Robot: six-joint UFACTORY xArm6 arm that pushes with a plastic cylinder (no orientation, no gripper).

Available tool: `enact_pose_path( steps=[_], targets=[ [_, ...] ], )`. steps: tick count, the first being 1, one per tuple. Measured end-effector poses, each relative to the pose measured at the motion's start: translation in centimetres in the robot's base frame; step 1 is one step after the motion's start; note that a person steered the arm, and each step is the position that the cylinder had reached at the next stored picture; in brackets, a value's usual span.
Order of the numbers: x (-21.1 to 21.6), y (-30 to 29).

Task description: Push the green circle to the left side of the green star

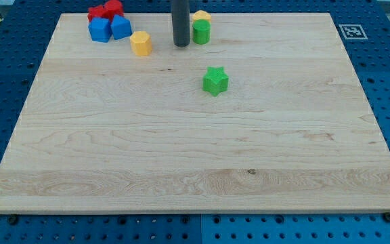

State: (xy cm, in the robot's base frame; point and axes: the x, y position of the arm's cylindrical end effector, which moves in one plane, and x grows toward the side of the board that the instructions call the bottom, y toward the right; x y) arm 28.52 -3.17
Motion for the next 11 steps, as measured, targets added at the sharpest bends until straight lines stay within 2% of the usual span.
enact_pose_path(
  steps=[3,6,9,11],
  targets=[
    [-5.4,0.2],
    [-5.2,6.5],
    [-0.7,6.4],
    [-1.1,1.8]
  ],
)
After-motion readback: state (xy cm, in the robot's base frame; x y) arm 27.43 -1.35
